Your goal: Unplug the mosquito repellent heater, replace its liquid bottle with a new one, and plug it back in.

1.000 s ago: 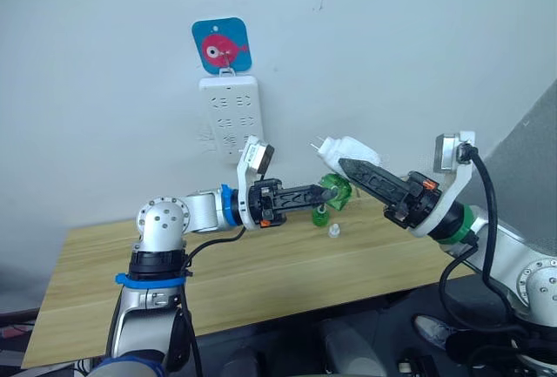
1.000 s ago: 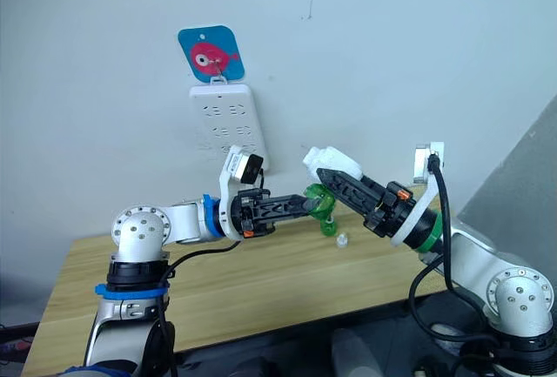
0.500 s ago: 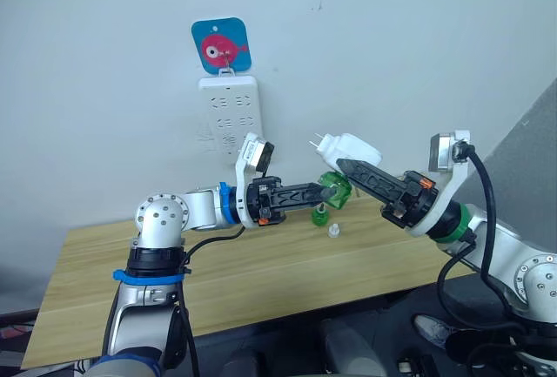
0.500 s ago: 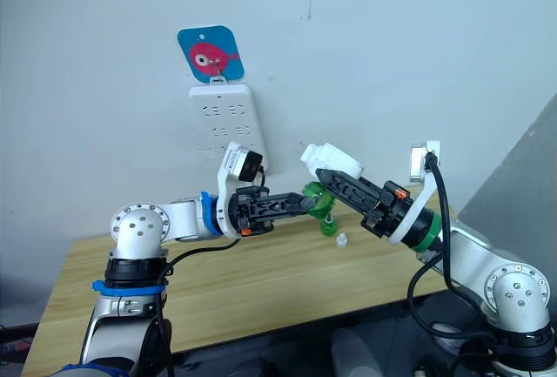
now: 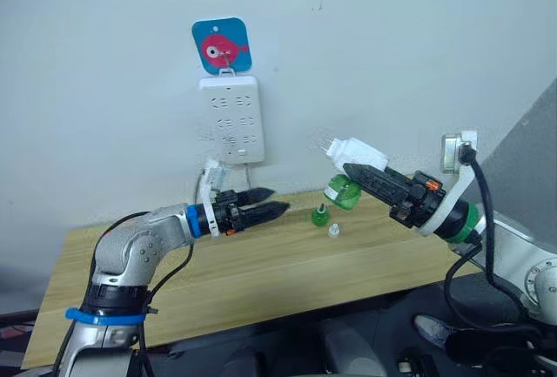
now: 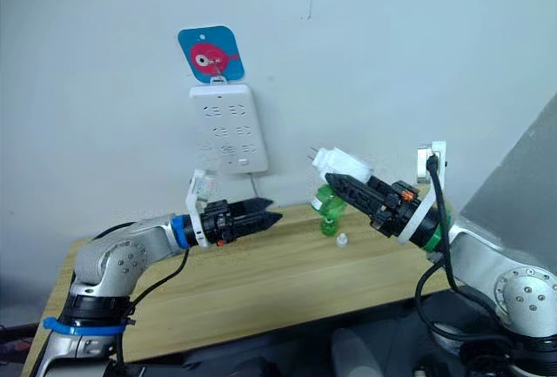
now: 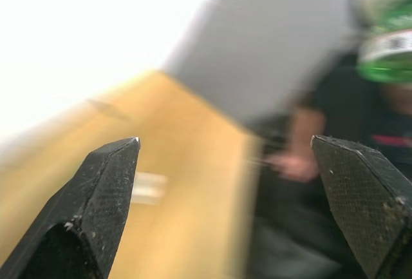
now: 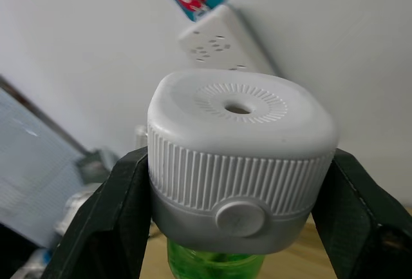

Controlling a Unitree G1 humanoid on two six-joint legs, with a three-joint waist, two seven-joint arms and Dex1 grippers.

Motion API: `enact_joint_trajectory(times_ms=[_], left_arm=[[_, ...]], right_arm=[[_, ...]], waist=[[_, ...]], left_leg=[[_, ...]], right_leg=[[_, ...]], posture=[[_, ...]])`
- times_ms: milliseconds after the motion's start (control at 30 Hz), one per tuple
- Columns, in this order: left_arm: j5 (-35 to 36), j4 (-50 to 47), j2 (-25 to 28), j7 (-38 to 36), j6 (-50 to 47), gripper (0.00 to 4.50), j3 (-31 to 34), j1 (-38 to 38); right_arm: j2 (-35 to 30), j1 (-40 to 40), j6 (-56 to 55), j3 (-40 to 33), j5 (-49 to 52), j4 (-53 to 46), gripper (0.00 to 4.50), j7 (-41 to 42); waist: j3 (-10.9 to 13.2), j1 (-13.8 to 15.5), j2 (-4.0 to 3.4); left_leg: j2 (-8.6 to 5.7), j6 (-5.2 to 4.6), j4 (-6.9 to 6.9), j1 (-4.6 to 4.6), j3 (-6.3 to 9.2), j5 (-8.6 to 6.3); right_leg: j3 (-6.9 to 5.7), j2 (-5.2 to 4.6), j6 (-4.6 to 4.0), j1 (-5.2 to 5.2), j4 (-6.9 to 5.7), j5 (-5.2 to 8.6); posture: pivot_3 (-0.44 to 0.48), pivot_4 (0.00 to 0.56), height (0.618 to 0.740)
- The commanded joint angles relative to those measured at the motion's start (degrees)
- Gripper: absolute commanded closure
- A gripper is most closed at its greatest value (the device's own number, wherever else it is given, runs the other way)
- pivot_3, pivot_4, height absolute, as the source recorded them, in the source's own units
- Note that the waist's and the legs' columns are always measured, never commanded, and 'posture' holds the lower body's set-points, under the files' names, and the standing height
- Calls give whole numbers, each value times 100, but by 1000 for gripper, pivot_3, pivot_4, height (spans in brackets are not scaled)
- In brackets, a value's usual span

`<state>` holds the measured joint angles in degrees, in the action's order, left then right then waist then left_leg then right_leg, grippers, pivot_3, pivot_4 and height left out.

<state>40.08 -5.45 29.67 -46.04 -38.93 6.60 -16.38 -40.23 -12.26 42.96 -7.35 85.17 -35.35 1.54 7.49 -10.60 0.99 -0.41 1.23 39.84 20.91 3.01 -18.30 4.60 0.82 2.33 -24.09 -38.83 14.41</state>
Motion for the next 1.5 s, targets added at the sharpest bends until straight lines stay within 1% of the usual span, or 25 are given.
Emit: enact_joint_trajectory(times_ms=[33, 67, 167, 233, 400, 533, 700, 1000, 1167, 1267, 1500], left_arm=[[-685, -93, 93, 265, 1192, 0, 449, 245], [-735, -21, 61, 395, 1319, 0, 583, 264], [-1203, 383, 12, 796, 2145, 0, 882, 184], [-1492, 612, 24, 841, 2627, 0, 855, 104], [-1876, 1150, -87, 731, 3272, 0, 576, -309], [-1985, 1570, -278, 594, 3427, 0, 321, -744], [-2065, 2074, -436, 547, 3548, 0, 219, -1234], [-2180, 2589, -471, 477, 3658, 0, 166, -1643], [-2046, 2925, -286, -200, 3450, 0, 80, -1936], [-2003, 3244, -130, -682, 3302, 0, 26, -2256], [-2085, 3476, -72, -1222, 3167, 0, -122, -2681]], right_arm=[[-46, -203, -137, 134, -830, -403, 1469, 275], [-39, -210, -127, 193, -982, -448, 1469, 345], [-157, -288, -73, 466, -1628, -659, 1469, 646], [-201, -389, -83, 628, -2014, -735, 1469, 813], [-102, -670, -110, 901, -2765, -757, 1469, 989], [48, -757, -58, 982, -3037, -765, 1469, 1061], [115, -678, 33, 965, -3180, -860, 1469, 1159], [190, -595, 155, 891, -3253, -955, 1469, 1241], [196, -589, 224, 899, -3248, -989, 1469, 1308], [172, -568, 257, 881, -3216, -1015, 1469, 1370], [179, -514, 340, 840, -3154, -1088, 1469, 1437]], waist=[[0, 6, 1], [0, 12, 1], [0, 106, 1], [0, 145, 1], [-1, 272, 6], [-1, 293, 10], [-1, 233, 10], [-1, 222, 10], [-1, 259, 10], [-1, 268, 10], [0, 274, 12]], left_leg=[[3, 0, -1, 1, -3, 0], [5, 0, -2, -1, -4, 0], [4, 0, -2, 0, -5, -1], [2, 0, 0, -1, -9, 0], [-3, -1, 3, 0, -16, -1], [-4, -1, 3, 4, -11, 0], [0, -1, 1, 2, -10, -1], [0, -1, 5, 0, -2, 0], [-5, 0, 9, 1, 10, 1], [-11, 0, 10, 3, 14, 1], [-14, 0, 11, 7, 23, 1]], right_leg=[[2, 1, 0, -2, 0, 0], [3, 1, 0, -3, -1, 0], [4, 1, -1, -3, 0, -1], [8, 0, 0, -3, 1, -1], [13, -2, -5, -1, 11, -8], [7, -6, -16, 0, 13, -15], [5, -4, -22, -2, 8, -19], [-4, -1, -19, 1, -1, -18], [-41, 0, -10, 6, -1, -12], [-48, 2, -9, 7, -1, -11], [-52, 0, -8, 9, 1, -11]], posture=[[-204, 96, 740], [-204, 96, 740], [-186, 98, 740], [-181, 98, 740], [-183, 97, 740], [-201, 99, 740], [-209, 100, 740], [-216, 100, 740], [-221, 98, 740], [-221, 98, 740], [-232, 97, 740]])
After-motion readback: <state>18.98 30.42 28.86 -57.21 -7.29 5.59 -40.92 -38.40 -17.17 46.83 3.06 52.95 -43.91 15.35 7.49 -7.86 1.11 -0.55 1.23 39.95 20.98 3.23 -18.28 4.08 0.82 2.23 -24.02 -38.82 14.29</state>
